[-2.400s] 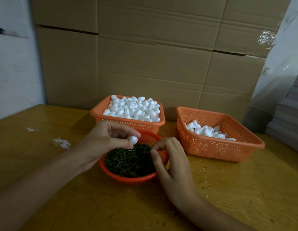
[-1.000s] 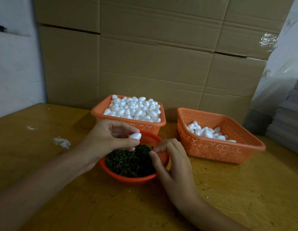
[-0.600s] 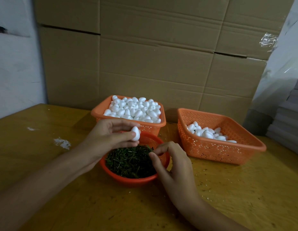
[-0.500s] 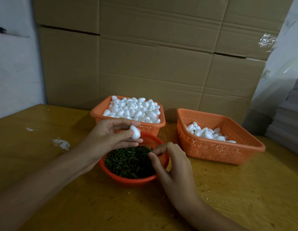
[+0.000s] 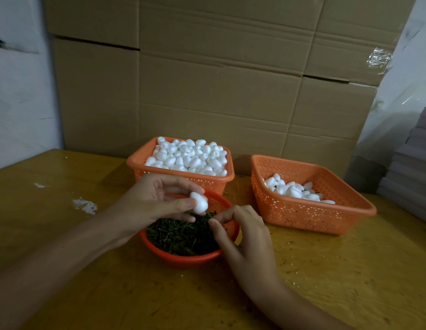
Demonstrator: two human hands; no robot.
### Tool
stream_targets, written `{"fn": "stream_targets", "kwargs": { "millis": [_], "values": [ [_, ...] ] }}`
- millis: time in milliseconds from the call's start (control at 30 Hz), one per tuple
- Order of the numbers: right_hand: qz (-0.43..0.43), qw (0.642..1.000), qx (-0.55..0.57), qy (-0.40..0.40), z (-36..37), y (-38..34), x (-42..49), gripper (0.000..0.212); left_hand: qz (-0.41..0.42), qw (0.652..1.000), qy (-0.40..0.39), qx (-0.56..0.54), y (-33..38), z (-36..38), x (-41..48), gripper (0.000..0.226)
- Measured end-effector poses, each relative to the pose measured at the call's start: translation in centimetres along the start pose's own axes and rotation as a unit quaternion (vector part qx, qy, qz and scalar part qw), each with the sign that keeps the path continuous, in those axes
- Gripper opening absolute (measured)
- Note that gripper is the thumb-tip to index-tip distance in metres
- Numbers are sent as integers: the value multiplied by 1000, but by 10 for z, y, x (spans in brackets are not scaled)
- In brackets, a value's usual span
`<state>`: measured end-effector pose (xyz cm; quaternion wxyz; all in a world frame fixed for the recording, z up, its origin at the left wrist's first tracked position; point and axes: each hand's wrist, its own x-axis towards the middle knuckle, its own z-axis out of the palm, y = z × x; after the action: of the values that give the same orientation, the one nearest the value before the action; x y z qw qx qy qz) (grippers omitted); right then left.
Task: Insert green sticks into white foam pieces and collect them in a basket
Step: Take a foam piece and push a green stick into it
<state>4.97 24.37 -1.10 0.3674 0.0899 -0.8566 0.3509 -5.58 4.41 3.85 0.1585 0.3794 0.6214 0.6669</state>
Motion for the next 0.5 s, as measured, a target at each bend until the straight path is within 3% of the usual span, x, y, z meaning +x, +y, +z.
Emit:
{"fn": "stream_targets", "kwargs": {
  "millis": [300, 500],
  "values": [
    [-5, 1000, -16, -8, -2, -1, 1, 10, 59, 991, 7, 122, -3, 11, 0, 26],
    [1, 1000, -5, -12, -1, 0, 3, 7, 76, 989, 13, 125, -3, 10, -2, 33]
  ]
}}
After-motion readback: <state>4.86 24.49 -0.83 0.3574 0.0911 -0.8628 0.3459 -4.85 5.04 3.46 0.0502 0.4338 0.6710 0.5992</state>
